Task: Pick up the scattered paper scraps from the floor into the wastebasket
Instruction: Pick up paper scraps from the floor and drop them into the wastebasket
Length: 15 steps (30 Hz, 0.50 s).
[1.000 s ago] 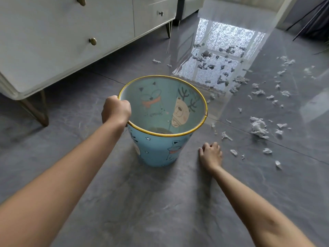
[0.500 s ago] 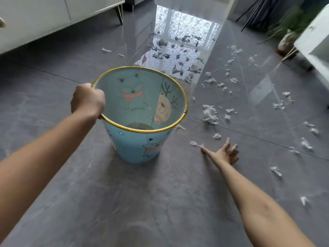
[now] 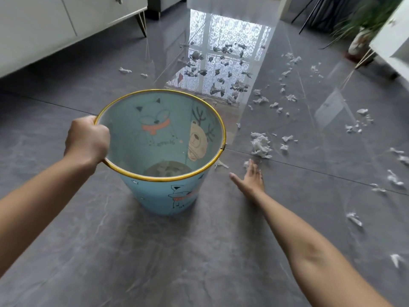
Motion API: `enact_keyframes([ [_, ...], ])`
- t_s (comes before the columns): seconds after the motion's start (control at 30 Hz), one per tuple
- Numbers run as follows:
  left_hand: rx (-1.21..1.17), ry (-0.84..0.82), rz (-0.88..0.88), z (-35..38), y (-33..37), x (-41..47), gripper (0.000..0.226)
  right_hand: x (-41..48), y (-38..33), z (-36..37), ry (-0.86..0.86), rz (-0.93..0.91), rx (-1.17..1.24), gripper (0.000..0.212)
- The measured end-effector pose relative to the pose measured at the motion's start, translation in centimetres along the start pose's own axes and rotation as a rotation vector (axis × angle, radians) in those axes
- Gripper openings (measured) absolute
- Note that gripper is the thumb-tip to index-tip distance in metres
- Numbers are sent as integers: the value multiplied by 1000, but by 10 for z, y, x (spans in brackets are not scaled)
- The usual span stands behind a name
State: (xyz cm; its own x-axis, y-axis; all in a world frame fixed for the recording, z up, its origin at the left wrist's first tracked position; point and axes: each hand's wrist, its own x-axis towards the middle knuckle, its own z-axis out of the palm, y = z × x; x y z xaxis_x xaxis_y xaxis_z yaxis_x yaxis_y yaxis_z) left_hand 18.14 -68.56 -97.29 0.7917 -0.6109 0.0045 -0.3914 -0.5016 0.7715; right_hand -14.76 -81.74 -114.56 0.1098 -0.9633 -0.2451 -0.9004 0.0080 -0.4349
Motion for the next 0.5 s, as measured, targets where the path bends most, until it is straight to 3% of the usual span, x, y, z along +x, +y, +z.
enact_keyframes([
  [0.13, -39, -10, -1, 1, -2, 2, 9, 11, -44, 28, -100, -126, -169, 106],
  [0.23, -59, -6, -6, 1, -1, 1, 6, 7, -65, 42, -12, -213, -271, 82],
  [0.4, -94, -12, -7, 2, -5, 5, 6, -11, -78, 37, 308, -309, -47, 49],
  [0.5, -101, -22, -11, 1, -6, 6, 6, -11, -76, 36, 273, -348, -188, 36],
])
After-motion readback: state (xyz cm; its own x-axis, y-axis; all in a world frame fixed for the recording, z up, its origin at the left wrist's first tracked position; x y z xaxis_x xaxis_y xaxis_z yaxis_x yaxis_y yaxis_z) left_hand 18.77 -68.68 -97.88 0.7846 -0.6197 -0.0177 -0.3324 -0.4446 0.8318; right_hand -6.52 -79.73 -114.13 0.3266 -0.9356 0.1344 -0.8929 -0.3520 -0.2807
